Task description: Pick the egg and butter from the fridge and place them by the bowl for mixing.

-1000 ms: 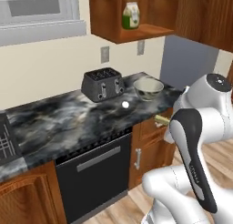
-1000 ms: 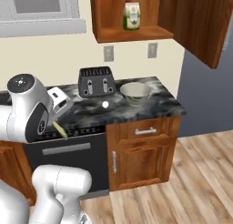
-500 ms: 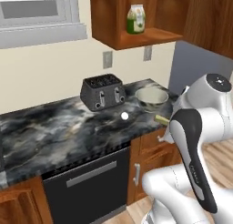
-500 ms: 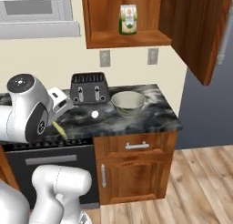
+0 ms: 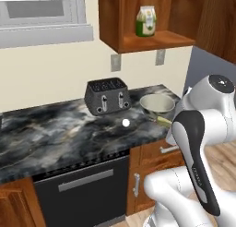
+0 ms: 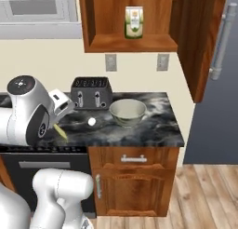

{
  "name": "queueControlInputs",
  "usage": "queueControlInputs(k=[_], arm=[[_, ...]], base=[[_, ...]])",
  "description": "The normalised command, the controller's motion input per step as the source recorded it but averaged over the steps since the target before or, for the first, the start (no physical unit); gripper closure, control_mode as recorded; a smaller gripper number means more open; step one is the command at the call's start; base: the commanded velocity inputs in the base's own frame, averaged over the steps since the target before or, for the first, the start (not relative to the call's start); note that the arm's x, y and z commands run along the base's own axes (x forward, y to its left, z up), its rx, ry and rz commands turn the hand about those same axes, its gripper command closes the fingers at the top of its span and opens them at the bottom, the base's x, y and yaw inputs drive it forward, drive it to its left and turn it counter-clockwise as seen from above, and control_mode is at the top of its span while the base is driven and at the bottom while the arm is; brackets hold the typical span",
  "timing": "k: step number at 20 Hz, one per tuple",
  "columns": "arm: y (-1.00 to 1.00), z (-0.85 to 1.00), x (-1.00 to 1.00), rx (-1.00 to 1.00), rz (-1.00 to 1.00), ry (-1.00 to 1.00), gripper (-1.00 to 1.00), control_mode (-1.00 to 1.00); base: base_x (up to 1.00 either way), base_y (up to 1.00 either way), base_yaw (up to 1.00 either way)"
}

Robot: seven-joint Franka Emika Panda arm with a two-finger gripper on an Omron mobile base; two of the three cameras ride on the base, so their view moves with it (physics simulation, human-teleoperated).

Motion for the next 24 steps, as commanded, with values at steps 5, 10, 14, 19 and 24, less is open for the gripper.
queueControlInputs(k=[5,10,14,19,24], arm=[[0.0,0.0,0.0,0.0,0.0,0.0,1.0,1.0],[0.0,0.0,0.0,0.0,0.0,0.0,1.0,1.0],[0.0,0.0,0.0,0.0,0.0,0.0,1.0,1.0],[0.0,0.0,0.0,0.0,0.0,0.0,1.0,1.0],[0.0,0.0,0.0,0.0,0.0,0.0,1.0,1.0]], base=[[0.38,-0.49,0.2],[0.57,-0.33,0.26],[0.53,-0.38,0.21],[0.58,-0.35,0.16],[0.55,-0.18,0.09]])
